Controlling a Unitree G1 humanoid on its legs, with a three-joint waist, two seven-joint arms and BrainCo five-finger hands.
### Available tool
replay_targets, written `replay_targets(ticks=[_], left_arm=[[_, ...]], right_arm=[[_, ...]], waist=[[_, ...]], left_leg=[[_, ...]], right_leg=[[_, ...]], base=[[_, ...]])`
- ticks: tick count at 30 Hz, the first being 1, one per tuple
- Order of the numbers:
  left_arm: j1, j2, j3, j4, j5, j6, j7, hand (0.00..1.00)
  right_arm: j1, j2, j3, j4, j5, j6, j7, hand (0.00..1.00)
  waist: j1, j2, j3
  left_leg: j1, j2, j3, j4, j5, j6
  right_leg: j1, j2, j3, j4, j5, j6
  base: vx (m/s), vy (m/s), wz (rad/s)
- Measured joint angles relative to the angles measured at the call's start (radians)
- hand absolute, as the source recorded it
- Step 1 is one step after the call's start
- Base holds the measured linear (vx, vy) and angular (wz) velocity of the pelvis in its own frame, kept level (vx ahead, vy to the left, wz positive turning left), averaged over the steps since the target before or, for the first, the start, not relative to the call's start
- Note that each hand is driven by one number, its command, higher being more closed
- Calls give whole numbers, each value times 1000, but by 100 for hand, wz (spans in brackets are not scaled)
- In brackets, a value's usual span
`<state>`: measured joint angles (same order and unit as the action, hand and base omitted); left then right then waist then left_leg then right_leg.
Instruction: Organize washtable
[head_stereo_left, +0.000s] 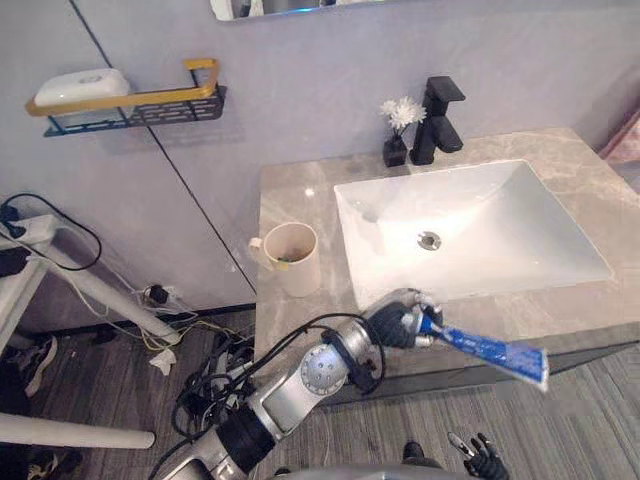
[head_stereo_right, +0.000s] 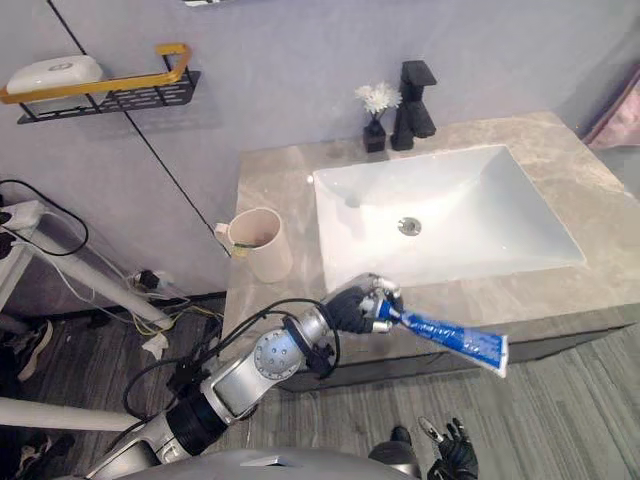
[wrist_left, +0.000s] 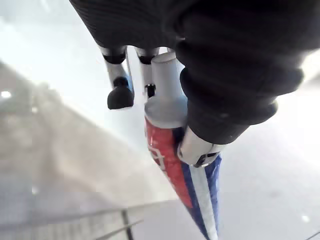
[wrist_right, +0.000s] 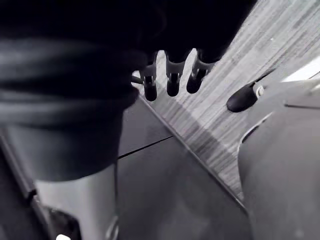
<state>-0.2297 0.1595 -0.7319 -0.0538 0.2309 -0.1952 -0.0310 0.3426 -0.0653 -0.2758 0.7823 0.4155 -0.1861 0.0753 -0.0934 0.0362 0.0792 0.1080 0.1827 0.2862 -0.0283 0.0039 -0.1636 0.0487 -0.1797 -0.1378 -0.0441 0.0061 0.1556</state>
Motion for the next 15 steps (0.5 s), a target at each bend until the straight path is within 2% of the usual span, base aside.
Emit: replay_targets(ticks=[4,6,8,15], left_arm=[[-7,-53,18,-40,-10,-13,17,100],[-7,-55,53,-85,-9,-13,20,100],[-9,-58,92,-124,-10,-14,27,100],[-9,-80,175,-255,-11,-37,46,100]], right_arm=[[38,10,3,-36,-2,4,0,0],[135,33,4,-304,-8,12,13,0],[184,32,-20,-472,-16,-3,40,0],[252,64,-252,-830,-15,-7,51,0]], waist=[[-6,-16,-27],[-2,-12,-31],[-6,-15,-31],[-14,-22,-40]], left_leg=[[2,0,17,0,-1,1],[4,0,61,2,-5,-1],[7,0,100,17,-18,-4],[30,3,167,40,-41,-9]], right_leg=[[-20,2,23,13,0,0],[-58,5,70,38,0,1],[-73,8,109,43,7,3],[-97,20,184,56,16,7]], base=[[-20,10,-21],[-43,24,-48],[-37,25,-62],[-19,12,-32]])
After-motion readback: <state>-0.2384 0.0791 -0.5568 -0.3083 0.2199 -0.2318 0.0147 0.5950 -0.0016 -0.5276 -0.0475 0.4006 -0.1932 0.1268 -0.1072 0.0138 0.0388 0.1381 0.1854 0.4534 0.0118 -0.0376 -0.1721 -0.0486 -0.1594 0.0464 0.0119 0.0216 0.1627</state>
